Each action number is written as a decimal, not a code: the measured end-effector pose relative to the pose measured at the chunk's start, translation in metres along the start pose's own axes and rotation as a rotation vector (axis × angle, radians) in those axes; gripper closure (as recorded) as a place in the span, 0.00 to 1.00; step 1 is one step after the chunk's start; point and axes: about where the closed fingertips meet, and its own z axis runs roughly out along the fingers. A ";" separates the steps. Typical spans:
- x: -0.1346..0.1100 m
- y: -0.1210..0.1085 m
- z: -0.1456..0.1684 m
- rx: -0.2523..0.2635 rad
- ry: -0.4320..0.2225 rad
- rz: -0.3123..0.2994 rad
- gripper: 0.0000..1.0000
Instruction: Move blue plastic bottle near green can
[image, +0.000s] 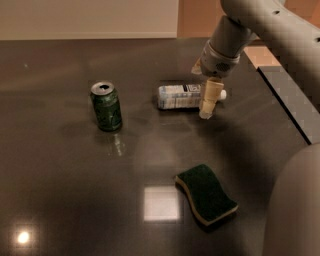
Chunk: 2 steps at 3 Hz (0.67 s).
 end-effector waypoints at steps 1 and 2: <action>-0.002 -0.002 0.008 -0.011 0.024 -0.002 0.18; -0.004 -0.001 0.011 -0.019 0.038 -0.004 0.42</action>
Offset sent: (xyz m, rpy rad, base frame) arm -0.0042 0.0055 -0.0054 -0.0635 0.0339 0.0083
